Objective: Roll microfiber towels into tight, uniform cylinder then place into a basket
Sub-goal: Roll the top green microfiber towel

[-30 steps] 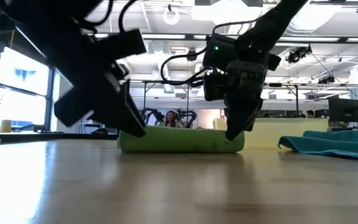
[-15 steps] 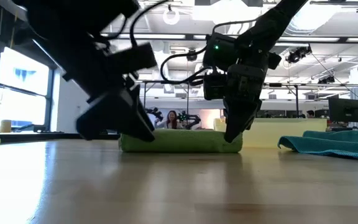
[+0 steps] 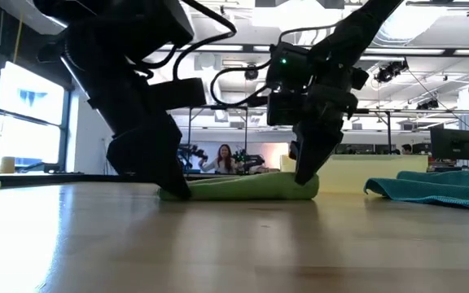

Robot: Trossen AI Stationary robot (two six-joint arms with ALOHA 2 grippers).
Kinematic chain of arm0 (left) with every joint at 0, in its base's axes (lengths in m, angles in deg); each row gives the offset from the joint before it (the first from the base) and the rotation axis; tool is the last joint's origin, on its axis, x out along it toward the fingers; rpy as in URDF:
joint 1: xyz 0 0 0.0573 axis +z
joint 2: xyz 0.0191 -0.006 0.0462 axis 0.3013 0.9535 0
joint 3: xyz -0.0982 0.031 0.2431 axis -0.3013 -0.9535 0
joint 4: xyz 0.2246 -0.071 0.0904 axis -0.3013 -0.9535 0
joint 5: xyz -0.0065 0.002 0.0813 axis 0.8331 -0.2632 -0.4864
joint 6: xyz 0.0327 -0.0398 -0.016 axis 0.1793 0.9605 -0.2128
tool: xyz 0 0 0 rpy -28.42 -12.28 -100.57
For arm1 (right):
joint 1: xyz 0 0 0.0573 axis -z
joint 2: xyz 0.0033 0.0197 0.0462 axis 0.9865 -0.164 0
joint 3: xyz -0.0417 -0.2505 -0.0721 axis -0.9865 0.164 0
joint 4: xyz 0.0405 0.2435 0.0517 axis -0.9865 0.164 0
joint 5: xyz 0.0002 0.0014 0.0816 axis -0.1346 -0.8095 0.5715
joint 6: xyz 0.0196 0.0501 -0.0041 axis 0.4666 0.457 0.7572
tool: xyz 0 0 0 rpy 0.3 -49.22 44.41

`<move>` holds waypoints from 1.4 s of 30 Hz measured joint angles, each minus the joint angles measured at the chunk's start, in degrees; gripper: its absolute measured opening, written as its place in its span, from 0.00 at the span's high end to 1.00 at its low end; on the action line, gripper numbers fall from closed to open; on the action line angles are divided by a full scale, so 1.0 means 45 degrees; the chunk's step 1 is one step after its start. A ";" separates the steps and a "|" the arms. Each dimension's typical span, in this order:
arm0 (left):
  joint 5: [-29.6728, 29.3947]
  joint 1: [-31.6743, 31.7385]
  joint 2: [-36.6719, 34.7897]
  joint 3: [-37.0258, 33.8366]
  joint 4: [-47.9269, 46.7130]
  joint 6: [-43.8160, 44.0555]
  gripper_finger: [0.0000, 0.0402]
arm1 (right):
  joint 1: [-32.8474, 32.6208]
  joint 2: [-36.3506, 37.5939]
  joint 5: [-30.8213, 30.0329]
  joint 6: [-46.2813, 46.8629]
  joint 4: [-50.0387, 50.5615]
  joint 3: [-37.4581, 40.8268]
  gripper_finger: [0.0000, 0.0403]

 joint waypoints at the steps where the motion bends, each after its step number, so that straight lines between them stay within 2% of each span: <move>1: 0.0235 0.0002 0.0000 -0.0004 -0.0004 0.0144 0.92 | 0.0000 0.0053 0.0004 -0.0252 0.0290 -0.0131 0.82; 3: 0.1053 0.0021 -0.0017 0.0000 0.0069 0.0562 0.97 | -0.0001 0.0220 0.0001 -0.0827 0.1343 -0.0584 0.76; 8: 0.2300 -0.0023 -0.0034 0.0010 0.0438 0.1180 0.97 | -0.0230 0.0700 -0.0158 -0.3182 0.3784 -0.1838 0.68; 11: 0.2643 -0.0052 -0.0034 -0.0037 0.0483 0.2233 0.99 | -0.0964 0.1138 -0.0121 -0.4945 0.3640 -0.1816 0.68; 16: 0.3035 0.0031 -0.0149 -0.0727 0.1469 0.3951 0.99 | -0.2633 0.1721 -0.0370 -0.6738 0.1419 -0.0529 0.71; 18: 0.3367 0.0041 -0.0257 -0.1035 0.2160 0.3990 0.99 | -0.3237 0.1754 -0.1135 -0.6739 0.0178 0.0122 0.73; 21: 0.4325 0.0115 -0.0477 -0.1565 0.3425 0.3981 0.99 | -0.3968 0.1701 -0.3271 -0.6584 -0.1395 0.1099 0.76; 25: 0.4977 0.0232 -0.0561 -0.1705 0.3561 0.4149 1.00 | -0.4630 0.1689 -0.5959 -0.6484 -0.3534 0.2246 0.78; 30: 0.5052 0.0259 -0.0563 -0.1705 0.3571 0.4467 1.00 | -0.5178 0.1719 -0.6765 -0.5510 -0.4358 0.2785 0.79; 35: 0.4983 0.0283 -0.0563 -0.1705 0.3600 0.4568 1.00 | -0.5882 0.2325 -0.8450 -0.4893 -0.3099 0.2405 0.79; 38: 0.4967 0.0309 -0.0563 -0.1719 0.3673 0.4563 1.00 | -0.6144 0.2549 -0.8510 -0.4104 -0.3203 0.2329 0.79; 42: 0.4972 0.0356 -0.0556 -0.1738 0.3821 0.4485 1.00 | -0.6112 0.2246 -0.7707 -0.3204 -0.3603 0.2432 0.79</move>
